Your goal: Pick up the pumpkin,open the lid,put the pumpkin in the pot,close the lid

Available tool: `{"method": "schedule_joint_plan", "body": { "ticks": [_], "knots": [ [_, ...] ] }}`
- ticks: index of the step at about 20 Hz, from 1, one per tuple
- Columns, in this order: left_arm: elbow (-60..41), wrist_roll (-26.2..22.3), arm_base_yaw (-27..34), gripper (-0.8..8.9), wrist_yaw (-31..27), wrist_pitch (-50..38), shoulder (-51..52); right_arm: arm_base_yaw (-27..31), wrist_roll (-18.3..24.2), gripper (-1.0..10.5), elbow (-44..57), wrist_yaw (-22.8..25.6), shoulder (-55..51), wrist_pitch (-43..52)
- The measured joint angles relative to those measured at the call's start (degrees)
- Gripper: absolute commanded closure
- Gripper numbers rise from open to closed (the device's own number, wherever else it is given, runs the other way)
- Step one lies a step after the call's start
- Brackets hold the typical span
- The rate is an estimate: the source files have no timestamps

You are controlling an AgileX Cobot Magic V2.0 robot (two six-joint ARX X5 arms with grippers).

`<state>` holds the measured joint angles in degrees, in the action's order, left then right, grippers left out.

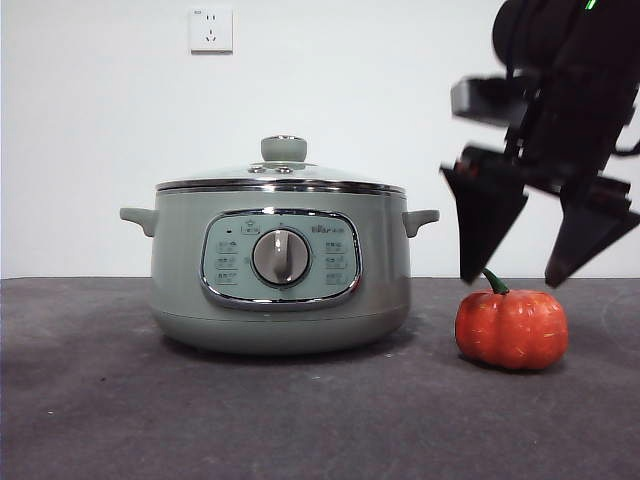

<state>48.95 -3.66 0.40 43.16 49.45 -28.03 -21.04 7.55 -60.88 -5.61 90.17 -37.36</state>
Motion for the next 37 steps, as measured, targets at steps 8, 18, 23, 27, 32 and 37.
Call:
{"method": "schedule_joint_plan", "body": {
  "ticks": [8, 18, 23, 27, 32, 37],
  "knots": [
    [0.0, 0.0, 0.0, 1.29, -0.7, 0.0, 0.0, 0.0, -0.3, 7.7, 0.0, 0.7, 5.9, 1.9],
    [0.0, 0.0, -0.1, 1.29, -4.2, -3.7, -6.7, 0.0, -3.0, 9.6, 0.0, -0.3, -0.7, 0.2],
    [1.7, 2.5, -4.0, 1.29, -4.5, -14.2, -16.2, 0.0, -3.9, 9.6, 0.0, -0.4, -14.8, -3.7],
    [9.0, 2.8, -10.7, 1.29, -10.5, -18.3, -28.5, 0.0, -4.4, 9.6, 0.0, -0.4, -25.1, -5.3],
    [20.2, -0.9, -18.5, 1.29, -18.3, -19.6, -45.0, 0.0, -4.8, 9.6, 0.0, -0.4, -32.6, -9.8],
    [29.1, -1.8, -22.5, 1.29, -20.6, -24.2, -58.0, 0.0, -5.0, 9.6, 0.0, -0.4, -36.0, -12.3]
  ]
}}
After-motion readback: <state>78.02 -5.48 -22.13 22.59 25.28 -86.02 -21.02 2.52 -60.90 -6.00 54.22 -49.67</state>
